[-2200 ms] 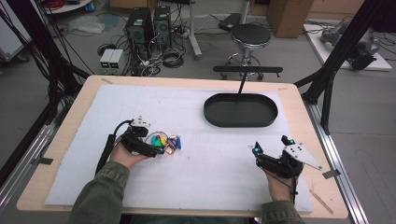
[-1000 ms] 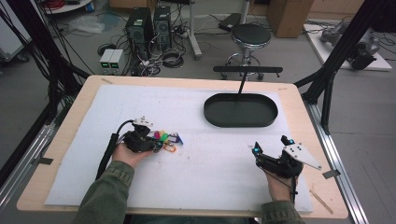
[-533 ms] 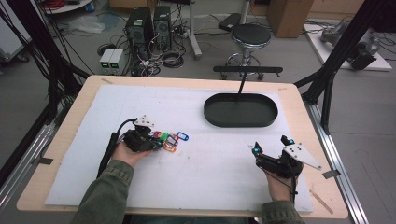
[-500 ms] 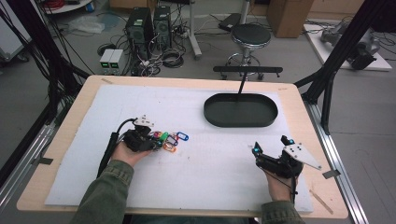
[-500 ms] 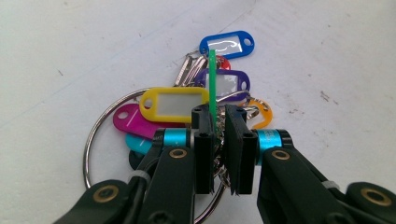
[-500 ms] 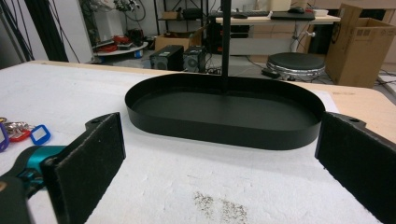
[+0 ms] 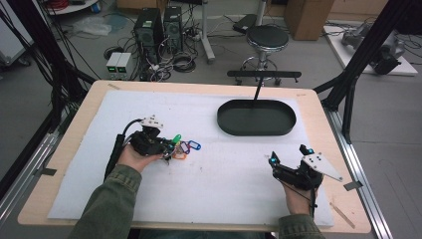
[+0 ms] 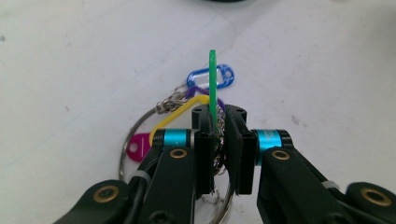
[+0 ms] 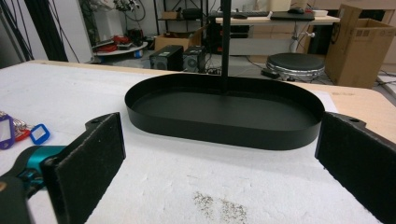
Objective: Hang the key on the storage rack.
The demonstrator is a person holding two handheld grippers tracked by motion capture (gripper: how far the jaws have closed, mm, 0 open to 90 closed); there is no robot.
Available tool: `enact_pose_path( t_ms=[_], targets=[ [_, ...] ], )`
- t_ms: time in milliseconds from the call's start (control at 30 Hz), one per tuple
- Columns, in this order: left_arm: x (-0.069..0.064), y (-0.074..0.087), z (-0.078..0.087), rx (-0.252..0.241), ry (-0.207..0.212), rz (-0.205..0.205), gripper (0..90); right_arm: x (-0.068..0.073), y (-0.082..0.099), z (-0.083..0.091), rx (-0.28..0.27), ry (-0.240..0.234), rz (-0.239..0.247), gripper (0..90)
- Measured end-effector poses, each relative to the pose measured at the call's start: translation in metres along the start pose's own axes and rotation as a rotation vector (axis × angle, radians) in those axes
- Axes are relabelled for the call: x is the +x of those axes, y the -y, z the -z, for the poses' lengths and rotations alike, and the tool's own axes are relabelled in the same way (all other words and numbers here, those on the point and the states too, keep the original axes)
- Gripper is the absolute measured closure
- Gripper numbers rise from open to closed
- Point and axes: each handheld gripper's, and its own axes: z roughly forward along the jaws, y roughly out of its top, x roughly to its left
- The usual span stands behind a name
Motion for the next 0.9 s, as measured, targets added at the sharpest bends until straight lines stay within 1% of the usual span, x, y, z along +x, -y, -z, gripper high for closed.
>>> enact_pose_path(
  t_ms=[33,133,233,300,333,400,567,667,700,900],
  targets=[
    [0.0,-0.001,0.001,-0.005,0.001,0.0,82.3,0.0,0.0,0.0,0.0,-0.001,-0.003,0.5],
    [-0.001,-0.009,0.005,-0.01,0.002,-0.017,82.4,0.0,0.0,0.0,-0.002,-0.001,-0.001,0.5],
    [-0.001,-0.014,0.008,-0.028,0.012,-0.013,83.4,0.0,0.0,0.0,-0.001,-0.002,-0.003,0.5],
    [0.0,-0.017,0.011,-0.032,0.01,-0.017,83.9,0.0,0.0,0.0,0.0,-0.002,-0.002,0.5],
    [-0.001,-0.019,0.012,-0.025,0.012,-0.023,84.1,0.0,0.0,0.0,0.0,-0.002,-0.002,0.5],
    [-0.001,-0.022,0.013,-0.027,0.014,-0.031,84.3,0.0,0.0,0.0,-0.001,-0.002,-0.003,0.5],
    [-0.002,-0.031,0.018,-0.045,0.036,-0.037,84.9,0.0,0.0,0.0,-0.004,-0.001,0.001,0.5],
    [-0.003,-0.035,0.02,-0.04,0.034,-0.047,85.0,0.0,0.0,0.0,-0.003,0.0,0.001,0.5],
    [-0.004,-0.04,0.021,-0.046,0.042,-0.052,85.0,0.0,0.0,0.0,-0.004,-0.001,0.002,0.5],
    [-0.008,-0.053,0.024,-0.062,0.062,-0.067,85.0,0.0,0.0,0.0,-0.004,0.001,-0.001,0.5]
  ],
)
